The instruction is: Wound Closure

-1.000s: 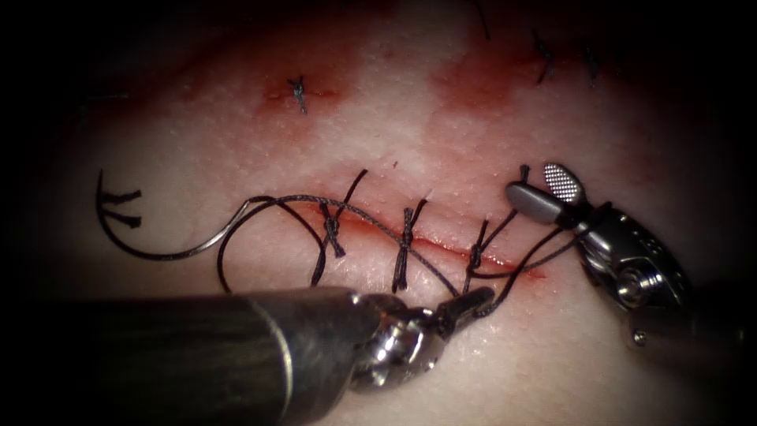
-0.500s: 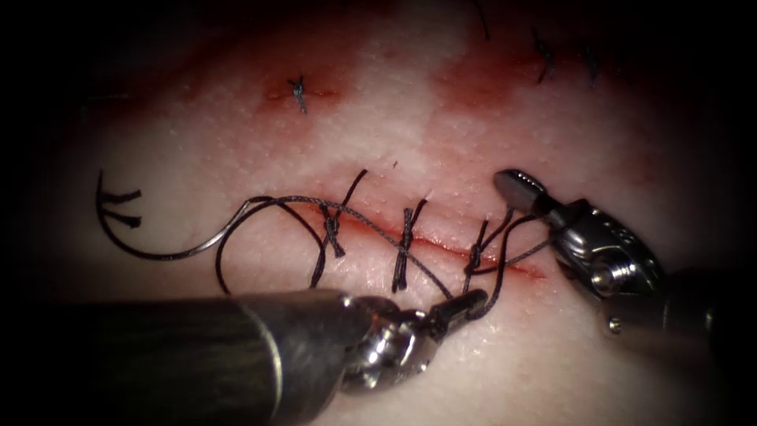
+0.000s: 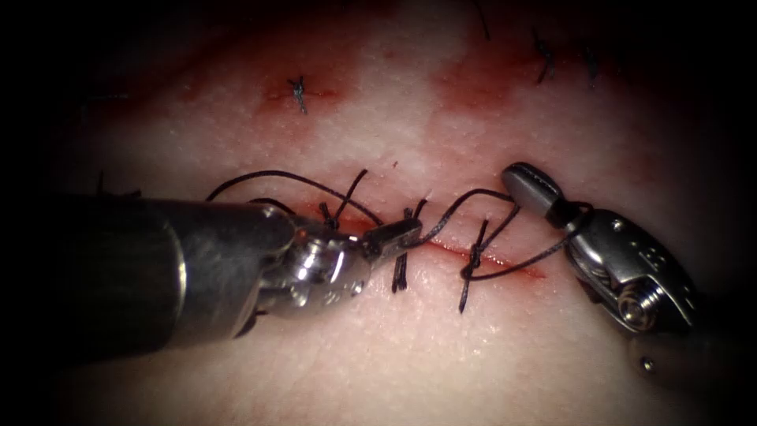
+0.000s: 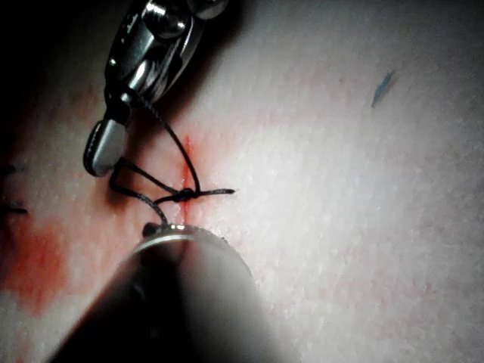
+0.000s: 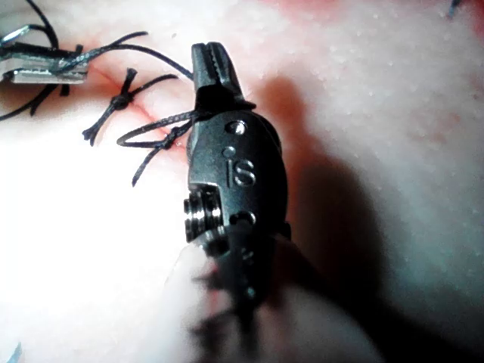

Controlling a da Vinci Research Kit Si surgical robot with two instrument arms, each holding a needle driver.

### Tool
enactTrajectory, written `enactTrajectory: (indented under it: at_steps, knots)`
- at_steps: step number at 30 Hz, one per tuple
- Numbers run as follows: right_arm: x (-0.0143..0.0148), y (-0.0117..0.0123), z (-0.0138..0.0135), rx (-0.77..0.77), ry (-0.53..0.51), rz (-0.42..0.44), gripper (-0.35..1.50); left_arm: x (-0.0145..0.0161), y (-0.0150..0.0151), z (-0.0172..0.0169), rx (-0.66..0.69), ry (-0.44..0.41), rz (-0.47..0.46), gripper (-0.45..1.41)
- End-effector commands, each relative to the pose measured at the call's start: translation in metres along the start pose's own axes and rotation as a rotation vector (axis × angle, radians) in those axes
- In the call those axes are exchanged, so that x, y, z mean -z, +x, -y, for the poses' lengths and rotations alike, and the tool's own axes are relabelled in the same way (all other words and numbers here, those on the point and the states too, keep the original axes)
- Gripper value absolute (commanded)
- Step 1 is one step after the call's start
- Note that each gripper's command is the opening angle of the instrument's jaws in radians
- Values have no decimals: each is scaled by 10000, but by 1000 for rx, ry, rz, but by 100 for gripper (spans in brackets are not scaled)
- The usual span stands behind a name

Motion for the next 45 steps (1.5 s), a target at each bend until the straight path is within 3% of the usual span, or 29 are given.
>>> enactTrajectory:
  at_steps: [1,9,11,17,30,45]
  knots:
    - [1,-7,8,6,19,-5,-35,-9,-4,7,6,-5,7,-45]
    - [17,-10,21,39,103,-21,-35,-46,-58,74,21,-30,57,-45]
    - [25,-17,26,44,146,-20,-35,-69,-78,103,23,-34,70,-45]
    - [33,-29,31,50,190,-28,-35,-112,-104,139,44,-28,104,-45]
    - [50,-69,42,109,252,61,-35,-183,-145,176,77,-2,133,-45]
    - [70,-85,61,124,277,86,-35,-225,-158,212,131,116,148,-45]
